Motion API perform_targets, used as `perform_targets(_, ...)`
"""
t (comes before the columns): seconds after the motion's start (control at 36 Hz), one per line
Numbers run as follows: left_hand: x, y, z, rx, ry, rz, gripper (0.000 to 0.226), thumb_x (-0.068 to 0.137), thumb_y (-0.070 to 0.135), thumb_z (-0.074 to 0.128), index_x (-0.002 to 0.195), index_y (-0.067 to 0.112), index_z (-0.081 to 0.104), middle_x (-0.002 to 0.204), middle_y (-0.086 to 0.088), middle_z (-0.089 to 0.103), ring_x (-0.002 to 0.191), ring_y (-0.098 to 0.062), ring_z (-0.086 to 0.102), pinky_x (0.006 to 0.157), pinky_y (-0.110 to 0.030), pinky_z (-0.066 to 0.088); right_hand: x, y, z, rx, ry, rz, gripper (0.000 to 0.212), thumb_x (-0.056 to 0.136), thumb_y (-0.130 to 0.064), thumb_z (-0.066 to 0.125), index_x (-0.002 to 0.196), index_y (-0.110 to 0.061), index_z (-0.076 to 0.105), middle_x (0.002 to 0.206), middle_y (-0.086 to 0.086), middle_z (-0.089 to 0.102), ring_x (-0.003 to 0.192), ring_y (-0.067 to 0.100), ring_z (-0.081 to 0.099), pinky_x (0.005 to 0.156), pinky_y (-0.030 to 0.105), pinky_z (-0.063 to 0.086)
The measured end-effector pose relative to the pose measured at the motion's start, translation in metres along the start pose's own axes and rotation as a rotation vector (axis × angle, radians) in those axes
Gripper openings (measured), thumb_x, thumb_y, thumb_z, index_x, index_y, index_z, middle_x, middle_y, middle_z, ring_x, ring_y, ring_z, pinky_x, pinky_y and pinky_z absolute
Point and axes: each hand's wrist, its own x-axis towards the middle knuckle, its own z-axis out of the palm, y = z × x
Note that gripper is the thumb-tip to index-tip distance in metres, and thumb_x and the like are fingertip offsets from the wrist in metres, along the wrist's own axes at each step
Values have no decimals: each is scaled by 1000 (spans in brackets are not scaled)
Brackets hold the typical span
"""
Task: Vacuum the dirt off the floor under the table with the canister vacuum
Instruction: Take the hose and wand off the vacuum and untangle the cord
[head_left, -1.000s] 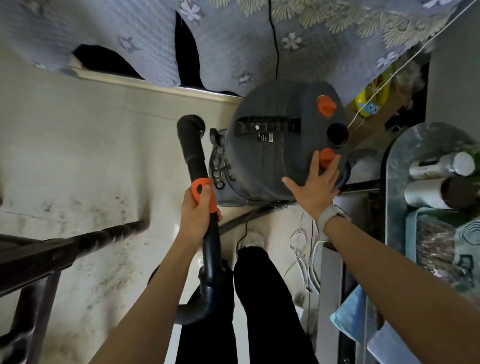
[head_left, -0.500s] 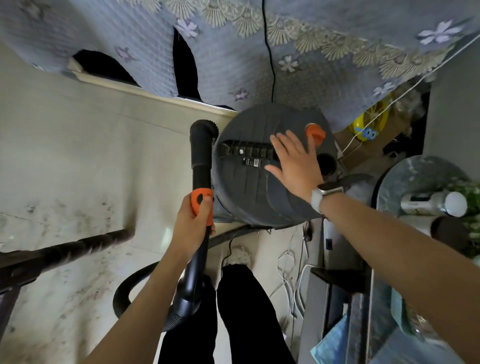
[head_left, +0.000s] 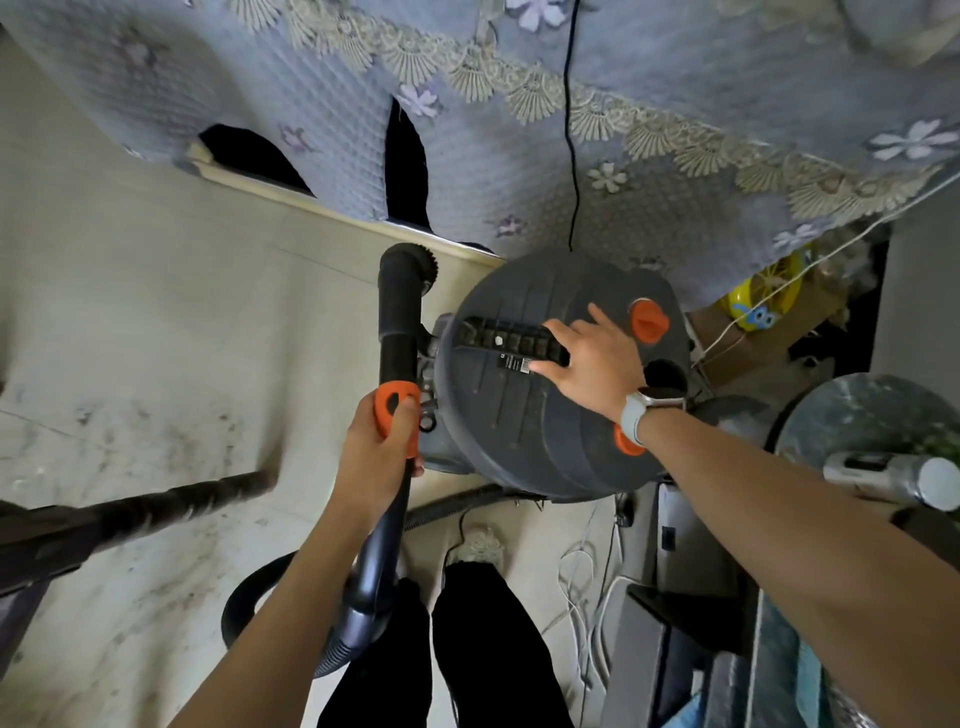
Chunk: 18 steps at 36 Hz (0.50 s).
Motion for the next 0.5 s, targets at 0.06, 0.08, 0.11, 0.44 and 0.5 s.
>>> perform_targets(0.06,2,2,-3,14,18,8,28,98,29,48,118,10,49,79,-7,55,62,-23,55,58,-36,54,4,-7,-2,-26,19,31,50,74,-40,78,106,-2,69,71,16,68,78,37,68,97,48,46)
perform_targets(0.08,3,3,-4,23,27,12,28,98,29,48,118,10,49,79,-7,55,62,-23,56,58,-36,55,6,-12,-2,-42,23,46,50,72,-41,80,103,-3,71,69,15,68,76,37,68,92,47,50)
perform_targets(0.11,4,4,-6,29,37,16,28,98,29,48,118,10,49,79,-6,56,62,-23,56,58,-36,55,9,-17,-2,-52,23,62,50,70,-42,81,100,-3,72,66,14,68,72,36,69,87,45,52)
perform_targets(0.44,16,21,-23,48,118,91,18,96,27,50,111,16,51,74,-8,59,55,-20,56,53,-31,50,63,-79,-8,-34,-86,283,53,89,-61,48,112,-14,59,102,10,69,101,32,61,66,33,34)
perform_targets(0.5,17,25,-26,50,129,117,19,96,28,50,111,16,51,74,-7,59,54,-19,56,52,-31,50,70,-85,-10,23,-102,279,52,90,-59,49,117,-16,57,105,11,69,101,34,62,67,34,36)
